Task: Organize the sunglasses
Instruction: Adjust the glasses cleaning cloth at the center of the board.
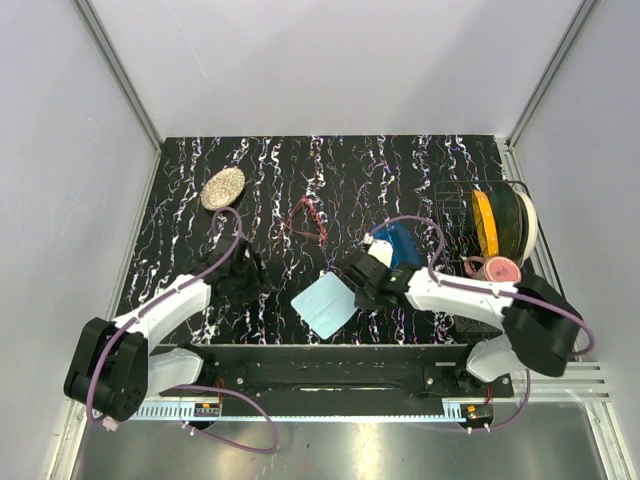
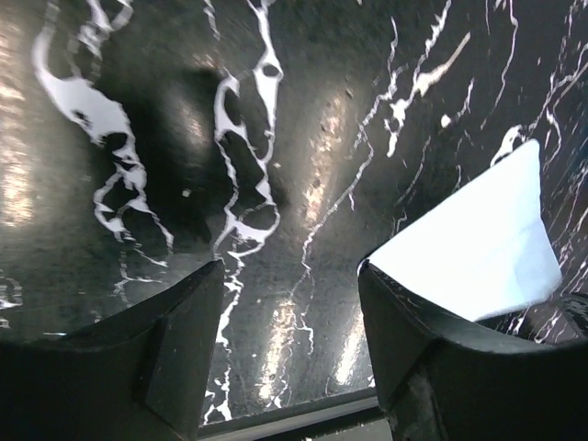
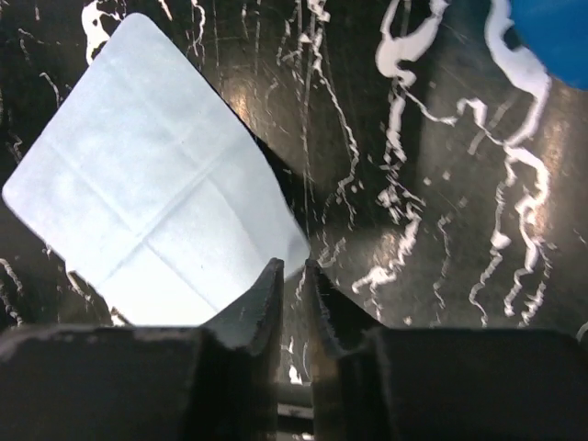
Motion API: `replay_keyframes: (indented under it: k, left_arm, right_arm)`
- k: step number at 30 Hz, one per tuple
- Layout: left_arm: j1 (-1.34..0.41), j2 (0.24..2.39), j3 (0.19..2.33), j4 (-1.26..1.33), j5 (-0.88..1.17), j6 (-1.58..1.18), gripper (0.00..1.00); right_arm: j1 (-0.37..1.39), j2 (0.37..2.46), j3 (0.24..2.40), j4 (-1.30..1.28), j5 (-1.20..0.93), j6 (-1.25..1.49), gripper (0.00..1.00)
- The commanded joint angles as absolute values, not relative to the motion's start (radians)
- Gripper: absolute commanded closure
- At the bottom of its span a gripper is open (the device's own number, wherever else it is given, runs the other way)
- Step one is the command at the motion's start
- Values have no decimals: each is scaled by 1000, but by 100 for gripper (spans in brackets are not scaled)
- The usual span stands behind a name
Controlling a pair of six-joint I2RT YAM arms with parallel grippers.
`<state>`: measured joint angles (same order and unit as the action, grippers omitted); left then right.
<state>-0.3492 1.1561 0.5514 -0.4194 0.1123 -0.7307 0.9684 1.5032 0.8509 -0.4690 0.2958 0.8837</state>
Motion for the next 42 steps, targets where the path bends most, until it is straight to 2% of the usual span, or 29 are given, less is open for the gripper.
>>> replay_keyframes:
  k: [1, 2, 5, 6, 10, 16, 23, 33, 39, 42]
  left_arm:
    - [-413, 1181, 532, -333, 123, -785, 37]
    - [-435, 1193, 531, -325, 118, -804, 37]
    - [-480, 1206, 520, -298, 103, -845, 37]
    - [-491, 1209, 514, -279, 103, -856, 38]
    - [-547, 1229, 520, -262, 75, -910, 41]
    - [-601, 1268, 537, -261, 29, -986, 51]
    - [-632, 1324, 517, -210, 51, -1012, 56]
    - [-634, 1373, 508, -178, 64, -1011, 67]
    - [-634, 1367, 522, -205, 38, -1002, 85]
    - [-634, 1371, 546, -242, 9, -976, 100]
  right_arm:
    - [969, 1350, 816, -506, 321, 971, 67]
    - [969, 1323, 818, -515, 330, 956, 49]
    - [962, 1328, 865, -525, 408, 867, 35]
    - [950, 1341, 899, -522, 408, 841, 35]
    - [878, 1433, 974, -439, 304, 636, 36]
    - [827, 1557, 1049, -338, 187, 513, 40]
    - [819, 1644, 1062, -287, 103, 502, 43]
    - [804, 1643, 1058, -279, 86, 494, 44]
    - [804, 1644, 1058, -281, 80, 492, 44]
    - [802, 1643, 1057, -279, 80, 492, 44]
